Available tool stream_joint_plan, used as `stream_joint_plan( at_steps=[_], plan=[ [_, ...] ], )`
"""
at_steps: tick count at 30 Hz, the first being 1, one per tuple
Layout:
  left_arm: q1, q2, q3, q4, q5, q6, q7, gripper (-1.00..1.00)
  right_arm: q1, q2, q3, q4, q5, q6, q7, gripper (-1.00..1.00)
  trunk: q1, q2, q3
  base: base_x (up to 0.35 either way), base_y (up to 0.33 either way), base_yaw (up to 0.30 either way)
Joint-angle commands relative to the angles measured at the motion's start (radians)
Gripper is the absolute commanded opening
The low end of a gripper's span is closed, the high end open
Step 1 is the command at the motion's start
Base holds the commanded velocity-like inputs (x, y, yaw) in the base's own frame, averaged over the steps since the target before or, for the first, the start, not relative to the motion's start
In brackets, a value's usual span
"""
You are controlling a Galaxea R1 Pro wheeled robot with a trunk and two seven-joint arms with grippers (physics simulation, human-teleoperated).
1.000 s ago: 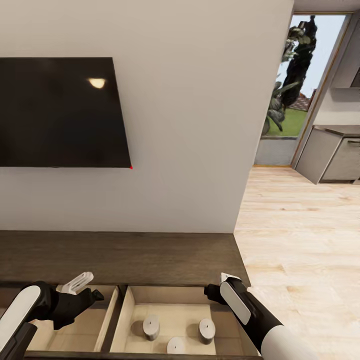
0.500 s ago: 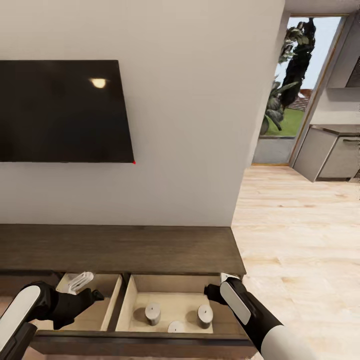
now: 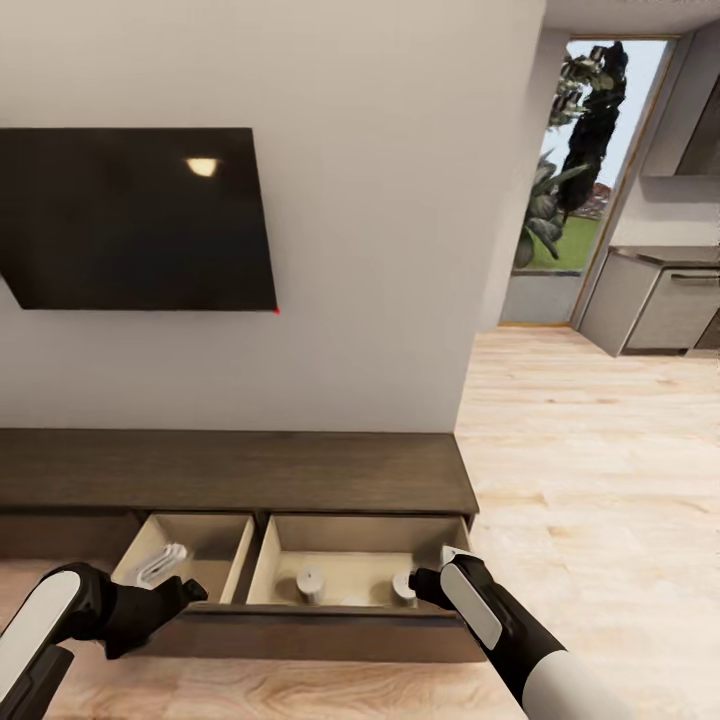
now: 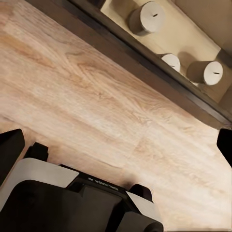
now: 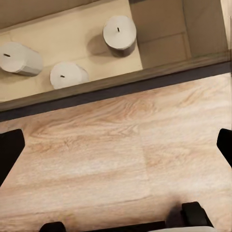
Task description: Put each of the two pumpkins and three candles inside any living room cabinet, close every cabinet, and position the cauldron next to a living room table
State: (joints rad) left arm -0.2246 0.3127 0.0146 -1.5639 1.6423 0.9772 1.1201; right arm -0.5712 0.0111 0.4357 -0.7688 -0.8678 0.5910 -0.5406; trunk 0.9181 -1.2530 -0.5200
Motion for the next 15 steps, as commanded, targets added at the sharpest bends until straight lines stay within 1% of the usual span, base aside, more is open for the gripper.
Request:
stream_joint_plan(
  at_steps=[1, 15],
  plan=[
    [-0.001, 0.001, 0.001, -0.001, 0.010, 0.005, 0.010, 1.00, -0.001, 0.000, 0.003, -0.001, -0.010, 0.000, -0.010, 1.00, -0.001, -0.001, -0.001, -0.334, 0.000, 0.000],
    [-0.005, 0.002, 0.001, -0.001, 0.010, 0.005, 0.010, 1.00, -0.001, 0.000, 0.005, -0.001, -0.010, -0.007, -0.010, 1.00, -0.001, -0.001, -0.001, -0.334, 0.000, 0.000]
  ],
)
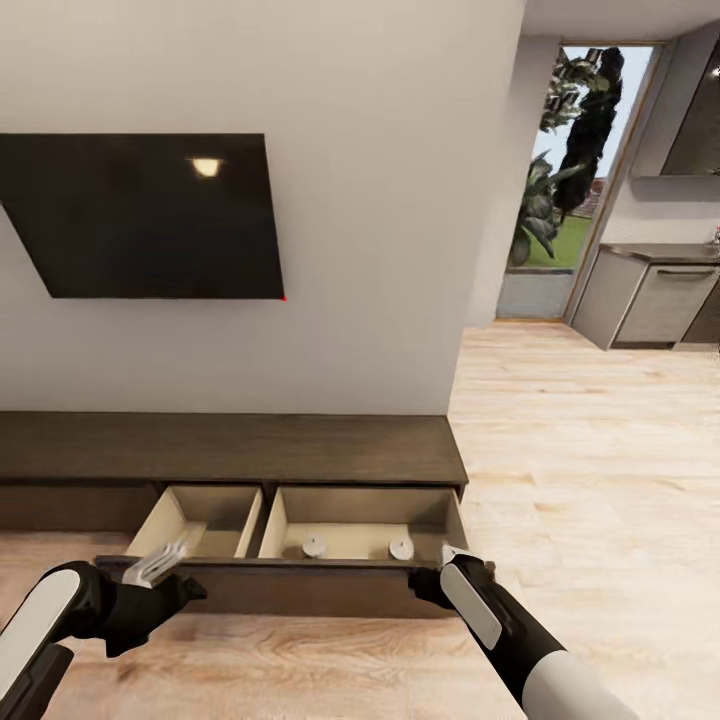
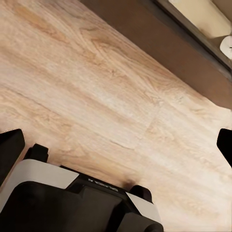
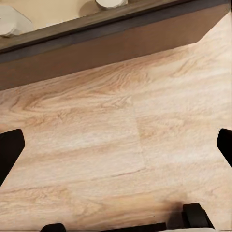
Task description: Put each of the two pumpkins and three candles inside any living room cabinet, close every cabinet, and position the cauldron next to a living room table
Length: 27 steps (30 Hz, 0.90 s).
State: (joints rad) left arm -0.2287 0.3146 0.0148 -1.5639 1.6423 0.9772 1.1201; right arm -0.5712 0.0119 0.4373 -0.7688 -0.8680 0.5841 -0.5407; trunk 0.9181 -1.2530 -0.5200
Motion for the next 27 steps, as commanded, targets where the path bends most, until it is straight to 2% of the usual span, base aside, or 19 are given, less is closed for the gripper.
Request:
stream_joint_plan(
  at_steps=[1, 27],
  plan=[
    [-0.001, 0.000, 0.001, -0.001, 0.010, 0.005, 0.010, 1.00, -0.001, -0.001, 0.003, -0.001, -0.009, 0.000, -0.010, 1.00, -0.001, -0.001, -0.001, -0.334, 0.000, 0.000],
    [-0.001, 0.000, 0.001, -0.001, 0.010, 0.005, 0.010, 1.00, -0.001, 0.000, 0.003, -0.001, -0.009, 0.001, -0.010, 1.00, -0.001, -0.001, -0.001, -0.334, 0.000, 0.000]
  ],
)
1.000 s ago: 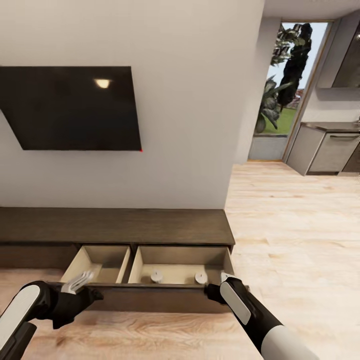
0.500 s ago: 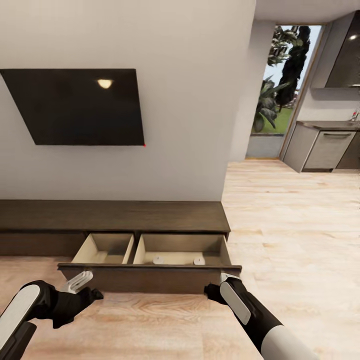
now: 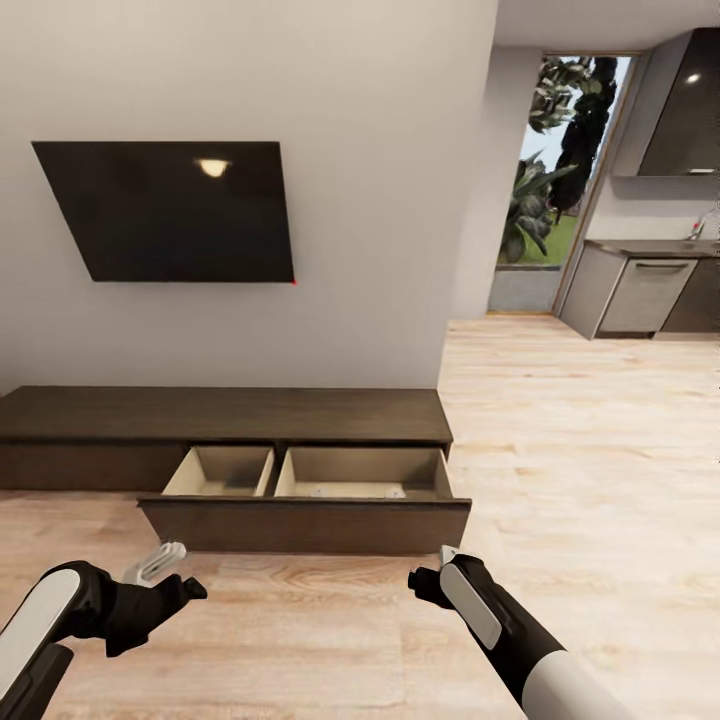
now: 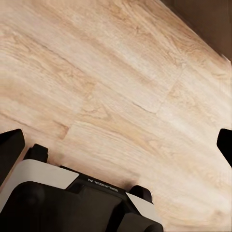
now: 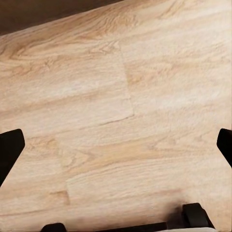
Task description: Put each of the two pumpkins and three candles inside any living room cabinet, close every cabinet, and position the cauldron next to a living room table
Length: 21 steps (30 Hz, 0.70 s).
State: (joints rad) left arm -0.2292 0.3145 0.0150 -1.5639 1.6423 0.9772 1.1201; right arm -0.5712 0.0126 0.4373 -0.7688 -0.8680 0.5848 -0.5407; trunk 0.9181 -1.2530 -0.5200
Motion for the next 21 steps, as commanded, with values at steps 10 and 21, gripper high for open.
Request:
stream_joint_plan(
  at_steps=[10, 21],
  plan=[
    [-0.001, 0.000, 0.000, -0.001, 0.010, 0.005, 0.010, 1.00, -0.001, -0.001, 0.003, -0.001, -0.009, 0.001, -0.010, 1.00, -0.001, -0.001, -0.001, -0.334, 0.000, 0.000],
    [-0.001, -0.001, 0.001, -0.001, 0.010, 0.005, 0.010, 1.00, -0.001, -0.001, 0.004, -0.001, -0.009, 0.004, -0.008, 1.00, -0.001, -0.001, -0.001, -0.302, 0.000, 0.000]
  ],
)
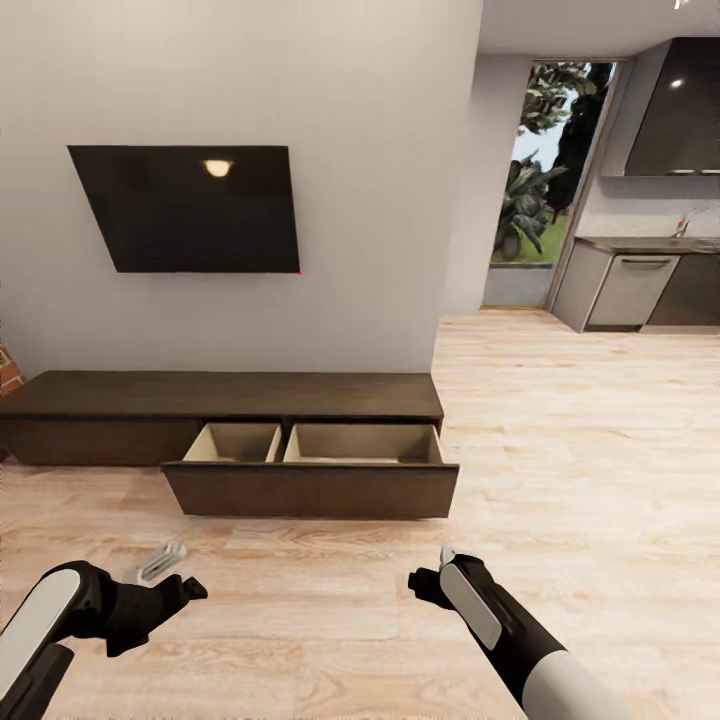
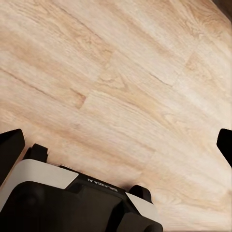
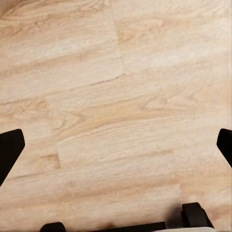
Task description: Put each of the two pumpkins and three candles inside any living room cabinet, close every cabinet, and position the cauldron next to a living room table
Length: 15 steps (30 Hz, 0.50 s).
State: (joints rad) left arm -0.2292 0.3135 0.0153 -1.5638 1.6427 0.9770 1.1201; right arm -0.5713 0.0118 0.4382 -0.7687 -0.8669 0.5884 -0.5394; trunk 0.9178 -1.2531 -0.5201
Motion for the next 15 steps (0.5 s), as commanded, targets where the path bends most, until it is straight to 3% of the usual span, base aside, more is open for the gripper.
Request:
stream_joint_plan(
  at_steps=[1, 15],
  plan=[
    [-0.001, 0.000, 0.001, -0.001, 0.009, 0.005, 0.010, 1.00, -0.001, -0.001, 0.003, -0.001, -0.010, 0.001, -0.010, 1.00, 0.000, -0.001, -0.001, -0.090, 0.000, 0.000],
    [-0.002, -0.003, 0.002, -0.001, 0.009, 0.005, 0.011, 1.00, -0.001, -0.001, 0.001, -0.002, -0.011, -0.002, -0.009, 1.00, 0.053, -0.099, -0.045, -0.012, 0.000, 0.000]
  ],
)
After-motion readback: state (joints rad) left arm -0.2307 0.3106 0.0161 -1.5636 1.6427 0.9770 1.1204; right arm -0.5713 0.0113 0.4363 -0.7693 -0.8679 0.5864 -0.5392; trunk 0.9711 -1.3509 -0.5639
